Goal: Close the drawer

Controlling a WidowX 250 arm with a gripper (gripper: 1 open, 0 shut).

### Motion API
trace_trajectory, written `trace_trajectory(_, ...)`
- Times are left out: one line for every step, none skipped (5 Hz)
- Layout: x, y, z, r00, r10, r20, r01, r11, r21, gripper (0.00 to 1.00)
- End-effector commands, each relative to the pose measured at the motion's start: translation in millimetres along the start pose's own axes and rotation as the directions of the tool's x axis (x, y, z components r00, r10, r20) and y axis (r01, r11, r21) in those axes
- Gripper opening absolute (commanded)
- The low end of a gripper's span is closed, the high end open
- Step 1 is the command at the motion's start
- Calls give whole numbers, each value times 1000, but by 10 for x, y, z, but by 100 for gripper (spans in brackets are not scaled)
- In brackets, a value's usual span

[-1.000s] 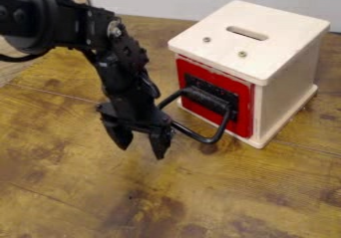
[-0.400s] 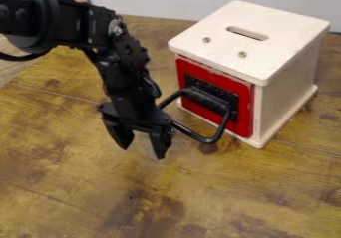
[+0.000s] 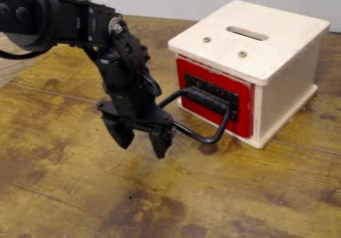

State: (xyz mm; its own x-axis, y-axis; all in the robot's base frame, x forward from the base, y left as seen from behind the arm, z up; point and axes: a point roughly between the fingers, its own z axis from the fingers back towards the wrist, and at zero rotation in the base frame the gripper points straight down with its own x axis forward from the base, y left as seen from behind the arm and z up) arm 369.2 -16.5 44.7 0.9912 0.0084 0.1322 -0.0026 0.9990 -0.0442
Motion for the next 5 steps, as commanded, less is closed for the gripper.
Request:
trace_trajectory(104, 31, 275, 998, 1, 63, -1, 1000, 8, 100)
trace_trajectory(95, 41, 346, 998, -2, 63, 1, 1000, 15, 100)
trace_trajectory(87, 52, 421, 998, -3, 64, 2, 1000, 20, 100)
trace_trajectory(83, 54, 479, 998, -5, 66, 4, 1000, 23, 100)
trace_trajectory(79, 55, 537, 998, -8, 68, 6, 1000, 24, 100)
